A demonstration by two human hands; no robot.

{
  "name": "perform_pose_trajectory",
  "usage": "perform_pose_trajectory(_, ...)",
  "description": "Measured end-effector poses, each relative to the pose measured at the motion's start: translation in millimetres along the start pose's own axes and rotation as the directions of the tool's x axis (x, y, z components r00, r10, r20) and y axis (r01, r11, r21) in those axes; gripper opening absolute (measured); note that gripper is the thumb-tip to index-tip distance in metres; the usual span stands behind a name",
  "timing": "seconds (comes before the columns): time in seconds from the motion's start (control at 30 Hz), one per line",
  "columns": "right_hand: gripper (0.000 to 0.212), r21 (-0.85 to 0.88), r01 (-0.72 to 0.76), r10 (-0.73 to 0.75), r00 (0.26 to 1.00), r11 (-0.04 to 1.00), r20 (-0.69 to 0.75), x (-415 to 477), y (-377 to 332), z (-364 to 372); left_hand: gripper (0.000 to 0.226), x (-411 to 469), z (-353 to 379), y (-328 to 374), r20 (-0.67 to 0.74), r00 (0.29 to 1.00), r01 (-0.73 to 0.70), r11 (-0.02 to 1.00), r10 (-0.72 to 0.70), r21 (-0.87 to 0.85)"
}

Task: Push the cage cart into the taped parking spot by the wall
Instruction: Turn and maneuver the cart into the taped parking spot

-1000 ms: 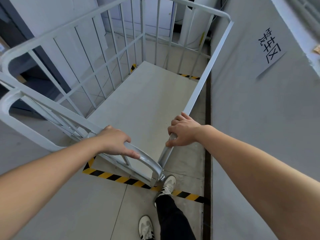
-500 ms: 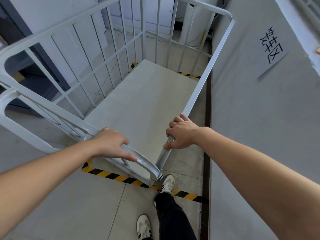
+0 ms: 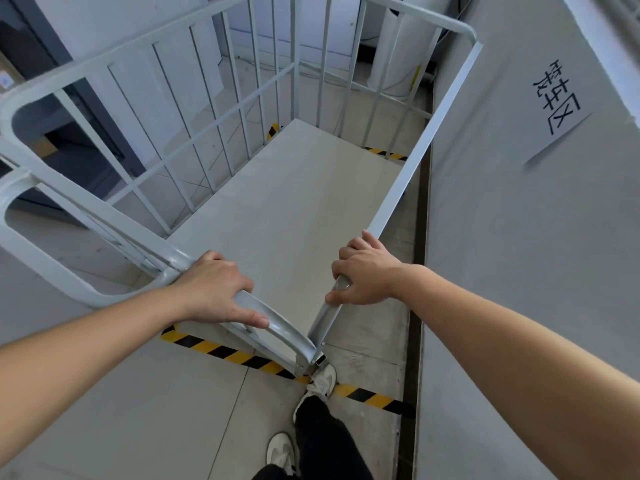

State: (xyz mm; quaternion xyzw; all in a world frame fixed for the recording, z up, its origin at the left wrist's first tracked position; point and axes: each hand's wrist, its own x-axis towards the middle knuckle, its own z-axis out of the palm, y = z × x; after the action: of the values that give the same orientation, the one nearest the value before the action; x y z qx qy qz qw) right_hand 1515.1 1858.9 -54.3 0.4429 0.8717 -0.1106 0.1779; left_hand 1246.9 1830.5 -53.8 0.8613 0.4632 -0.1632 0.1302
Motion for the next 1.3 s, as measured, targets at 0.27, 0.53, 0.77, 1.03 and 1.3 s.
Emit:
perform_pose_trajectory(0.27, 0.062, 0.009, -0.018, 0.018, 0.999, 1.000, 0.035, 0.2, -2.2, -2.8, 0.078, -1.7, -6.3, 2.6, 0.099, 0.994, 0.053, 0.998, -0.050, -0.028)
perform_pose_trajectory(0.53, 0.062, -0.009, -0.036, 0.036, 0.995, 0.999, 0.093, 1.2, -4.7, -7.7, 0.081, -6.6, -14.9, 6.6, 0.154, 0.984, 0.094, 0.994, -0.085, -0.054)
perform_pose_trajectory(0.77, 0.063, -0.073, -0.061, 0.076, 0.971, 0.995, 0.225, 7.5, -11.2, -17.7, 0.080, -9.3, -13.2, 4.9, 0.173, 0.982, 0.094, 0.992, -0.080, -0.079)
perform_pose_trajectory(1.03, 0.061, 0.046, -0.053, 0.035, 0.944, 0.998, 0.327, 46.0, -50.7, -38.2, 0.078, -24.7, -6.3, -17.7, 0.074, 0.992, 0.115, 0.985, -0.106, -0.129)
perform_pose_trajectory(1.3, 0.045, 0.225, -0.002, -0.036, 0.986, 0.974, 0.163, 127.8, -146.8, -78.8, 0.069, -71.2, -4.7, -133.2, -0.073, 0.973, 0.209, 0.967, -0.221, -0.148)
